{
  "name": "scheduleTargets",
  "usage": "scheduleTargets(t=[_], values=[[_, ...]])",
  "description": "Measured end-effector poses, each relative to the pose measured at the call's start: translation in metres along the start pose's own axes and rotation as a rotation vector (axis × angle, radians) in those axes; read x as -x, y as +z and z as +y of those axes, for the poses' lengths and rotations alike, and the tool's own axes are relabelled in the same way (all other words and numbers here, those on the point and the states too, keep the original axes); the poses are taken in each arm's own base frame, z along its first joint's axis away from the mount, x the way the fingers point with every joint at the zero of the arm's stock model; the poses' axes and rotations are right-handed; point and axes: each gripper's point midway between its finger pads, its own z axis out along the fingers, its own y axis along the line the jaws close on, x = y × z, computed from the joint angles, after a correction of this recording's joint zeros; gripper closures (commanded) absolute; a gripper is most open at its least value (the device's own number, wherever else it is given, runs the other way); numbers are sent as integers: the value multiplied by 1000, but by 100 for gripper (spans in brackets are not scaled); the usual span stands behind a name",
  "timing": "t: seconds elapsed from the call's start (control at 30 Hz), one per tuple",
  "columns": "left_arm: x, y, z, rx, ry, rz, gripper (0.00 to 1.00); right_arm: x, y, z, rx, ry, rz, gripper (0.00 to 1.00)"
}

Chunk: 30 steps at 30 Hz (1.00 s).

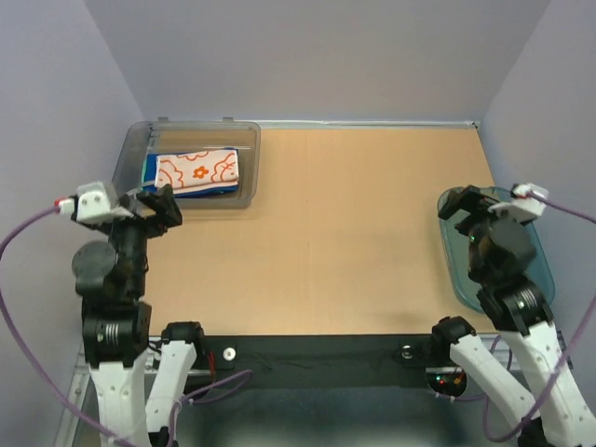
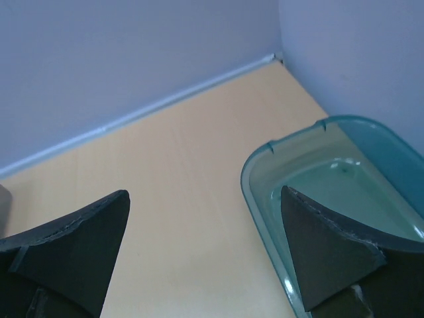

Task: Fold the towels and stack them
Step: Neatly place the folded towel into the bin

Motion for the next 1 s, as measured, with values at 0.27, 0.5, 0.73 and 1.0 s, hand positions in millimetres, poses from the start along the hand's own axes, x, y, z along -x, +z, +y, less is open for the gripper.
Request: scheduleTargets(t=[0.27, 0.5, 0.73, 1.0], values=[[22, -59, 12, 36, -58, -167, 1, 42, -67, -48, 54, 84, -250, 0], [-38, -41, 18, 45, -49, -4, 1, 17, -68, -56, 58, 50, -246, 0], [-50, -33, 4, -44, -51, 6, 1, 6, -70, -55, 95, 52, -252, 0], [-57, -30, -5, -93, -54, 9, 1, 5, -72, -47, 150, 34, -249, 0]])
